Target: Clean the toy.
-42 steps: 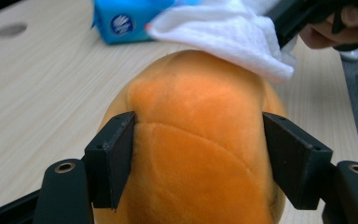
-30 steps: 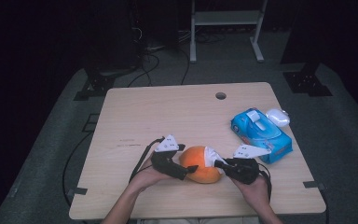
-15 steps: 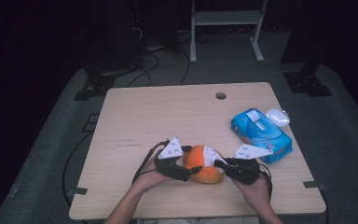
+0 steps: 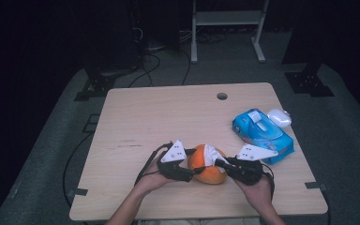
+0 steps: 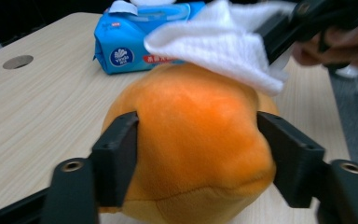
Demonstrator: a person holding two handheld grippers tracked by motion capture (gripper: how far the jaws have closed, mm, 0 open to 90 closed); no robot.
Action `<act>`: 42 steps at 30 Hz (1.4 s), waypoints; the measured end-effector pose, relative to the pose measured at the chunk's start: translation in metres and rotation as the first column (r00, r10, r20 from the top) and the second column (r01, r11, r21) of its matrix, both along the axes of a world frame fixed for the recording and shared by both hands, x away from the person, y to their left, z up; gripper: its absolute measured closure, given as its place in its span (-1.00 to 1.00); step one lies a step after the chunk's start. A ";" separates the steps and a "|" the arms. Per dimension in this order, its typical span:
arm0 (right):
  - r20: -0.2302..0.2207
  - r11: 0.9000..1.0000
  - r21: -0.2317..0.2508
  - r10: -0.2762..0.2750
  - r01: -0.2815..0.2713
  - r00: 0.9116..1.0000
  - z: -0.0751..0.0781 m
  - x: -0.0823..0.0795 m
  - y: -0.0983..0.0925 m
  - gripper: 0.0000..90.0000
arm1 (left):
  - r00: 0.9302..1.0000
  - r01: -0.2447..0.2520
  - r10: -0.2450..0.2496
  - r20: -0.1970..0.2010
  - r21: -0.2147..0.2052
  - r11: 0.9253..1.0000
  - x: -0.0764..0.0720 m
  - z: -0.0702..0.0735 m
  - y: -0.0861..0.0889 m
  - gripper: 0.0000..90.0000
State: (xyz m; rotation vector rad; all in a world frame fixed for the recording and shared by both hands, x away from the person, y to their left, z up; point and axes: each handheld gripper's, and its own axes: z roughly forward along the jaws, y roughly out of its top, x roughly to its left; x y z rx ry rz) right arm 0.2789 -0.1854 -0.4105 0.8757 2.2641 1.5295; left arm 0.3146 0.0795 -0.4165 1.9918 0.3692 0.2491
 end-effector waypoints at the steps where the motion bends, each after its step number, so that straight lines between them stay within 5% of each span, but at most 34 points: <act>1: -0.006 1.000 -0.012 -0.012 0.012 1.000 -0.003 0.002 -0.002 0.87 | 0.999 -0.027 0.026 -0.034 -0.012 1.000 0.003 -0.001 0.001 -0.44; 4: -0.036 1.000 -0.001 -0.026 0.026 0.999 -0.008 0.006 -0.006 0.87 | 0.979 -0.114 0.110 -0.174 -0.012 0.993 0.013 -0.007 0.003 -0.77; 5: -0.035 1.000 -0.004 -0.027 0.027 0.999 -0.008 0.006 -0.006 0.87 | 0.967 -0.117 0.109 -0.228 -0.019 0.993 0.017 -0.011 0.004 -0.77; 6: -0.025 0.999 -0.018 -0.028 0.027 0.999 -0.007 0.005 -0.004 0.87 | 0.965 -0.108 0.099 -0.243 -0.022 0.994 0.017 -0.013 0.004 -0.73; 8: -0.018 0.999 -0.028 -0.024 0.023 1.000 -0.006 0.003 0.001 0.86 | 0.972 -0.088 0.083 -0.222 -0.012 0.996 0.016 -0.013 0.004 -0.62; 11: -0.007 1.000 -0.024 -0.003 0.003 1.000 -0.002 0.000 0.006 0.86 | 0.995 -0.044 0.044 -0.087 0.009 0.999 0.006 -0.007 0.002 -0.30; 13: 0.009 1.000 -0.017 0.023 -0.023 1.000 0.002 -0.003 0.010 0.86 | 1.000 -0.014 0.014 -0.012 0.033 0.999 -0.001 -0.003 -0.004 -0.23; 16: 0.011 1.000 -0.010 0.010 -0.010 1.000 0.005 -0.003 0.004 0.87 | 1.000 0.012 -0.012 0.017 0.026 1.000 -0.004 0.000 -0.005 -0.23; 20: -0.017 1.000 -0.002 -0.004 0.004 1.000 0.001 -0.001 -0.002 0.87 | 1.000 0.025 -0.025 0.006 0.008 1.000 -0.002 -0.003 -0.004 -0.28; 29: 0.028 0.999 -0.010 0.053 -0.053 0.998 0.009 -0.009 0.015 0.86 | 0.995 0.053 -0.057 0.081 0.053 0.997 -0.010 -0.003 -0.009 -0.19; 37: -0.020 0.999 0.019 -0.049 0.049 0.999 0.004 0.003 -0.010 0.87 | 0.991 0.074 -0.080 0.104 0.060 0.995 -0.012 -0.003 -0.012 -0.17; 40: 0.017 0.999 0.024 0.023 -0.023 1.000 0.010 -0.006 0.004 0.86 | 0.986 0.095 -0.105 0.131 0.082 0.992 -0.015 -0.002 -0.016 -0.17; 42: 0.060 0.998 -0.018 0.059 -0.058 0.996 0.014 -0.011 0.015 0.86 | 0.984 0.096 -0.109 0.140 0.092 0.991 -0.017 -0.002 -0.016 -0.17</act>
